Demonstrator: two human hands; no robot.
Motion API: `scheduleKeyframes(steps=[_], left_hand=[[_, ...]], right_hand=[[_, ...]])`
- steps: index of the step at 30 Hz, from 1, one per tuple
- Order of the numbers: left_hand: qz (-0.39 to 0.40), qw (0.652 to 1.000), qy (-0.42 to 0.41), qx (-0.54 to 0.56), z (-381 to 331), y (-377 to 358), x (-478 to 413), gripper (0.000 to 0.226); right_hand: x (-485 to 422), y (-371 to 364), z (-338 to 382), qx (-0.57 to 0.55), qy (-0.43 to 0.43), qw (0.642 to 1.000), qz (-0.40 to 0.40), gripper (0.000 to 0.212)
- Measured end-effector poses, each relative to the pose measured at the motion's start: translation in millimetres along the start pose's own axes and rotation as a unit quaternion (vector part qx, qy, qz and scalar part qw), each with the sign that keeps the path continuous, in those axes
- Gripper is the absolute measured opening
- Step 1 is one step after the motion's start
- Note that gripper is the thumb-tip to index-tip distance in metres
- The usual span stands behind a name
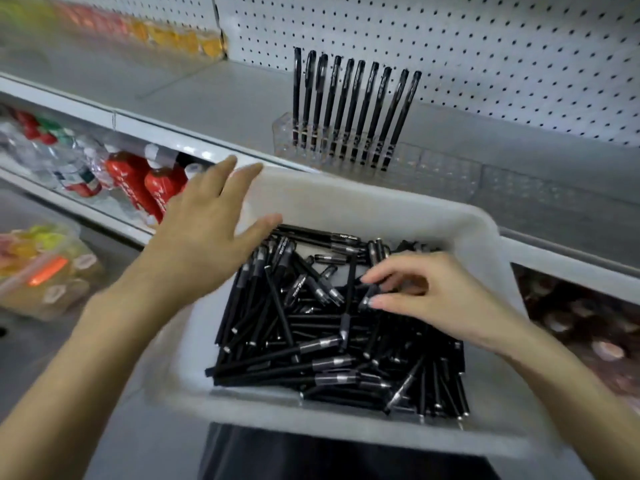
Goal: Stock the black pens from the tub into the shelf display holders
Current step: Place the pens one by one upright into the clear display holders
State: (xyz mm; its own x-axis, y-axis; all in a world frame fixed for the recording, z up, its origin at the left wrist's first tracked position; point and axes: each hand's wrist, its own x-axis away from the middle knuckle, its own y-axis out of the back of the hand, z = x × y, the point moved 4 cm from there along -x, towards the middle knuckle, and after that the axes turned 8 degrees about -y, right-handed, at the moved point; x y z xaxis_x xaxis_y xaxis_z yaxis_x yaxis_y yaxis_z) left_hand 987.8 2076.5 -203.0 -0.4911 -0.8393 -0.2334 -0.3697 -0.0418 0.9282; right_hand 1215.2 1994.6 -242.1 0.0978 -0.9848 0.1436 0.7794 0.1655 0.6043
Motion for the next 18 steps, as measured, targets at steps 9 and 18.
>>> scheduleKeyframes(steps=[9, 18], left_hand=[[-0.048, 0.903, 0.192, 0.381, 15, -25, 61, 0.041], [-0.085, 0.947, 0.148, 0.274, 23, -26, 59, 0.018]], right_hand=[[-34, -35, 4, 0.094, -0.032, 0.995, -0.019, 0.011], [-32, -46, 1, 0.122, -0.099, 0.987, -0.026, 0.02]])
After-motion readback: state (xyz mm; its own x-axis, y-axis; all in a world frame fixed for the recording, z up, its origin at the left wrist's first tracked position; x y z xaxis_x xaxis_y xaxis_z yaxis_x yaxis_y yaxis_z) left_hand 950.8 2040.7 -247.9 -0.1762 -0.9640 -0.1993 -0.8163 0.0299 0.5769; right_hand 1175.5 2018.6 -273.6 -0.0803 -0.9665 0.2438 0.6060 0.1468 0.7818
